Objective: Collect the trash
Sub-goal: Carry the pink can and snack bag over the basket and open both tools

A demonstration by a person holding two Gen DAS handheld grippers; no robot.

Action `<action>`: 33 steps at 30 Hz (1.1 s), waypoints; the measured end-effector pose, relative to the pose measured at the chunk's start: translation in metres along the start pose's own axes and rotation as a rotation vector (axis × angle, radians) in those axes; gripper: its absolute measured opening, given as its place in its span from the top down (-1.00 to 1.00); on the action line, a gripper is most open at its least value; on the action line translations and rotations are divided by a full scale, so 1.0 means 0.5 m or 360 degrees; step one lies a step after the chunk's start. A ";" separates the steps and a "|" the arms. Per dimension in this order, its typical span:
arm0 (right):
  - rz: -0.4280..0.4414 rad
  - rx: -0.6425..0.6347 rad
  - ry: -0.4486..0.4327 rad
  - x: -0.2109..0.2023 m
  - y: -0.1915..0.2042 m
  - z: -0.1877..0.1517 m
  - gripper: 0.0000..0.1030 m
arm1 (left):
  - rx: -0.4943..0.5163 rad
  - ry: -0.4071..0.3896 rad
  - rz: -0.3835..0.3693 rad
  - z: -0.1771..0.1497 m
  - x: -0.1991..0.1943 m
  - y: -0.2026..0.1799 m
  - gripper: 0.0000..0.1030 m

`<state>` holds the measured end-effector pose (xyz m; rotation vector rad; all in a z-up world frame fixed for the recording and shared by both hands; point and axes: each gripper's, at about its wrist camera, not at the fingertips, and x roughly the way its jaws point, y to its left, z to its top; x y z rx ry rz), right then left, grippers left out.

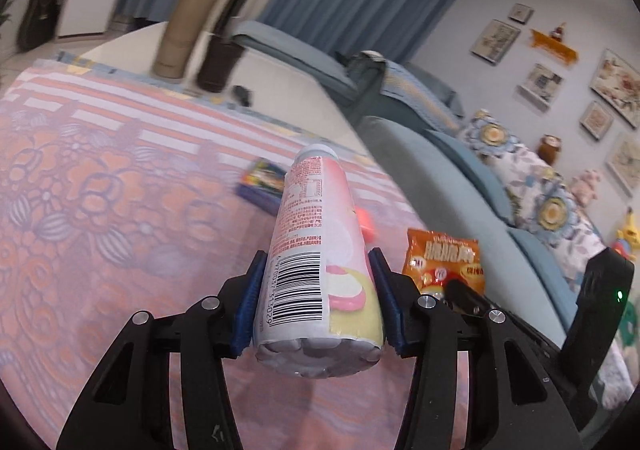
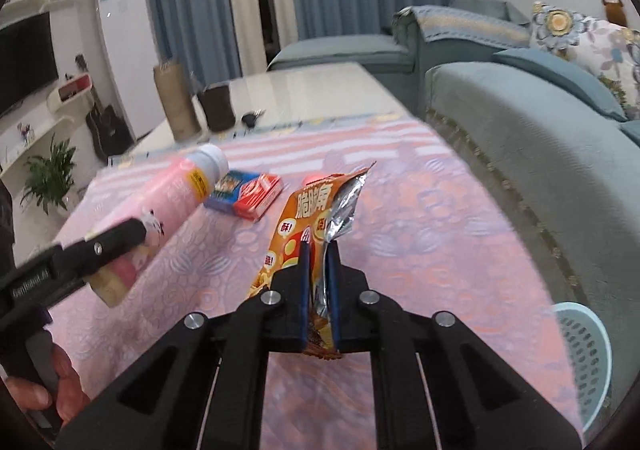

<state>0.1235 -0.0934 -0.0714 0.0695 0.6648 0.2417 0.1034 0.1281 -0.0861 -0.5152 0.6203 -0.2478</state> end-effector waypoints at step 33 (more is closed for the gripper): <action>-0.0711 0.0990 0.0353 -0.235 -0.696 -0.245 0.88 | 0.0624 0.0688 -0.0553 -0.286 0.297 -0.594 0.06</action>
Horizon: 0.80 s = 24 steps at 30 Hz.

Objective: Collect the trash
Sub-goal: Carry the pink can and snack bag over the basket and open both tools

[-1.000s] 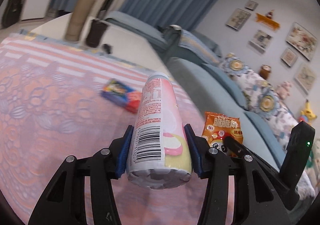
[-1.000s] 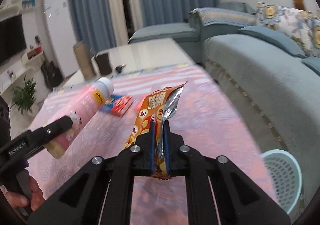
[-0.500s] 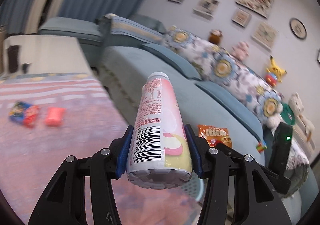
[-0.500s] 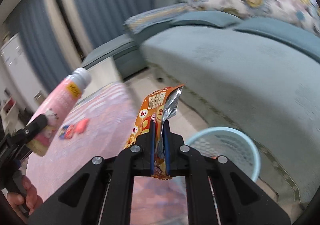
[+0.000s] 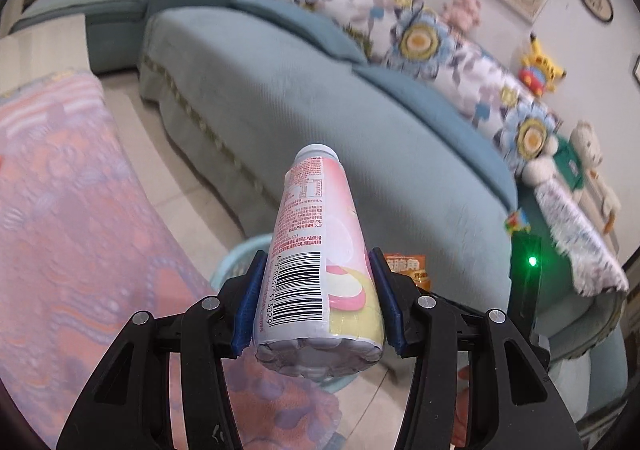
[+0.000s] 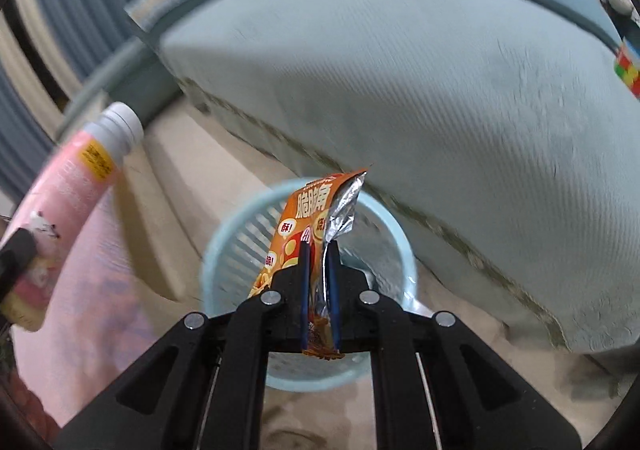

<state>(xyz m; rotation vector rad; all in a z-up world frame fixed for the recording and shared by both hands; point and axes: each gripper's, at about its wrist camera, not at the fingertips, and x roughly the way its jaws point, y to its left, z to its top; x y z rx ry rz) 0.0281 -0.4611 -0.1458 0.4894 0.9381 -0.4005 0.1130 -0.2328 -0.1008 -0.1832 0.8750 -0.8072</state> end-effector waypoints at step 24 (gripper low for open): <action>0.0084 -0.0025 0.0058 0.015 0.032 -0.008 0.62 | 0.0007 0.0030 0.0062 -0.005 -0.014 0.028 0.04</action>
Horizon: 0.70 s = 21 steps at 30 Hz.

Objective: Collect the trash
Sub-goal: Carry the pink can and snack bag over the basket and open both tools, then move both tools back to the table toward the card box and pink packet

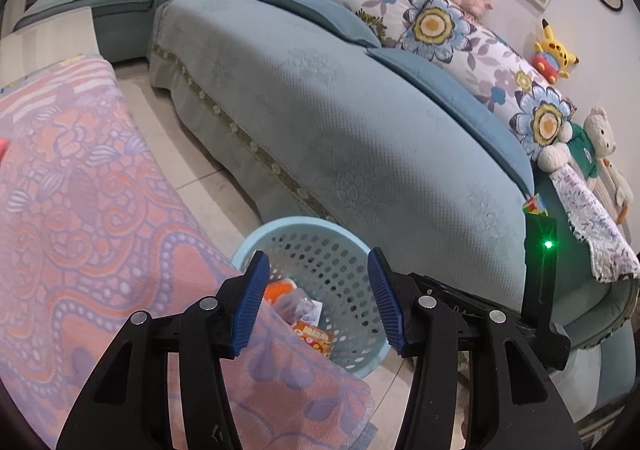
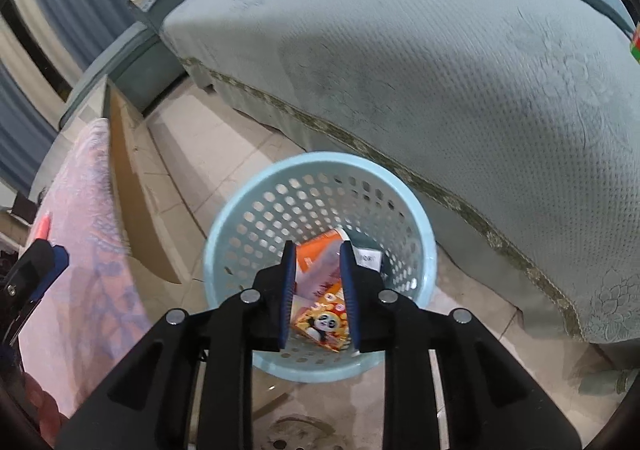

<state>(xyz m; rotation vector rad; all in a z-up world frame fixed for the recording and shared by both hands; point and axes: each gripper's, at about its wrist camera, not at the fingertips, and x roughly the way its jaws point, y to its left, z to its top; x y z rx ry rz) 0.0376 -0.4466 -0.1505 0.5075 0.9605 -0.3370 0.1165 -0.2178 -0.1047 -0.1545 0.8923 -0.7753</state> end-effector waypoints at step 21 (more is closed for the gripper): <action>0.0512 -0.0721 -0.0436 -0.141 0.522 0.010 0.36 | -0.0233 -0.0610 0.0575 0.067 -0.362 0.333 -0.43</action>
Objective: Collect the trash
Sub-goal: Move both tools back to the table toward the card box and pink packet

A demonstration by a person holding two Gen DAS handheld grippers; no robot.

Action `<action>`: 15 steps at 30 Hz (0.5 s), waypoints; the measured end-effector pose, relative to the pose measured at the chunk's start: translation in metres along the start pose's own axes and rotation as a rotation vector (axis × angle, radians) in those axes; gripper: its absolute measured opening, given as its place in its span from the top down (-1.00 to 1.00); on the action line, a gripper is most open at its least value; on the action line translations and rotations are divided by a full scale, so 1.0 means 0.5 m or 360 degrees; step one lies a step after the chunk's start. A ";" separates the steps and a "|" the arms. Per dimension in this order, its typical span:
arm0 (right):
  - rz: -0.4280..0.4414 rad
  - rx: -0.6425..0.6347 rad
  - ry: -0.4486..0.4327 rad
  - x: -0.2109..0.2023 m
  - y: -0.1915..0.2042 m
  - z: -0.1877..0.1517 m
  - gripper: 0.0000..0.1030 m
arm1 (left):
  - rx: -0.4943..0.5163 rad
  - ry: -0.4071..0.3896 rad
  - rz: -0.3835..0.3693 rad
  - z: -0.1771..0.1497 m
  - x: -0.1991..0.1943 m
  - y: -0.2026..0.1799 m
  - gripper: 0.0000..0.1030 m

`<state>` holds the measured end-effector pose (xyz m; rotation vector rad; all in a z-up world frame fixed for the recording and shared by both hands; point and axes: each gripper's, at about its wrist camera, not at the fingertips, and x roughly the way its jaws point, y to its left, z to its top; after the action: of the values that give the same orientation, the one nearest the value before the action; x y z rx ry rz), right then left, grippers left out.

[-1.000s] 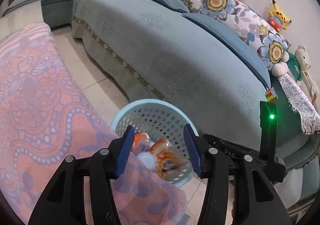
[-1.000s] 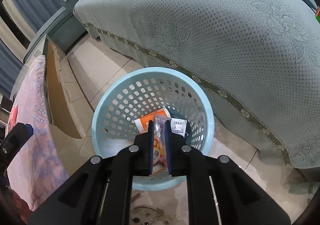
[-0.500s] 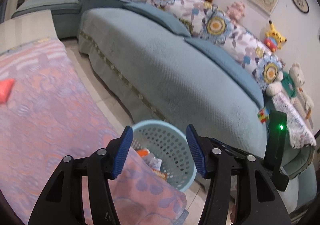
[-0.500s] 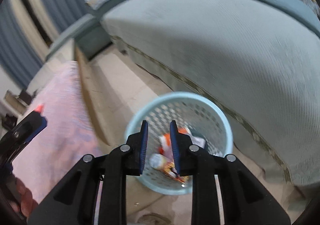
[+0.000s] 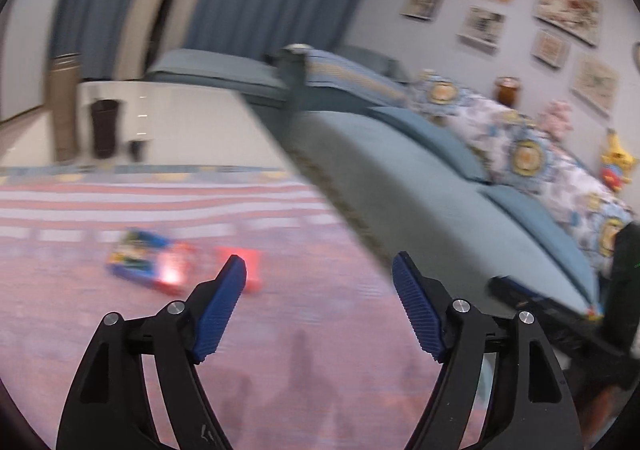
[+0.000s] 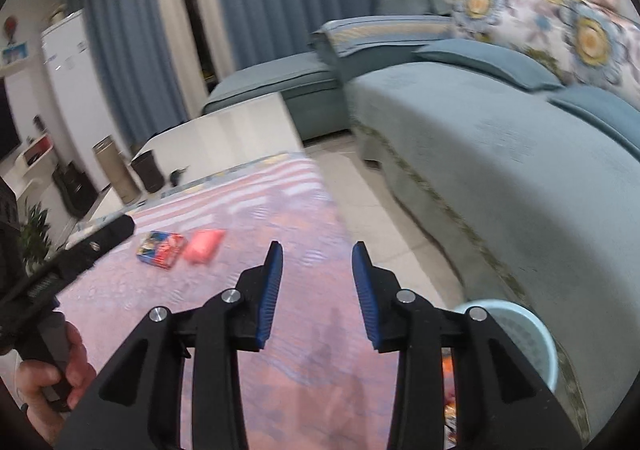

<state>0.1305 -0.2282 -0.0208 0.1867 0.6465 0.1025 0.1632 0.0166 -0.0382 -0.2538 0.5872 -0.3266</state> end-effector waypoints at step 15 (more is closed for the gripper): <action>0.0181 -0.0071 0.0129 0.287 0.180 0.011 0.37 | 0.0027 0.0445 0.0600 -0.049 0.179 0.184 -0.45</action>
<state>0.2446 -0.1191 -0.0823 0.1772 0.7139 0.2346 0.2402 0.0643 -0.1325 -0.0769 0.8916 -0.0003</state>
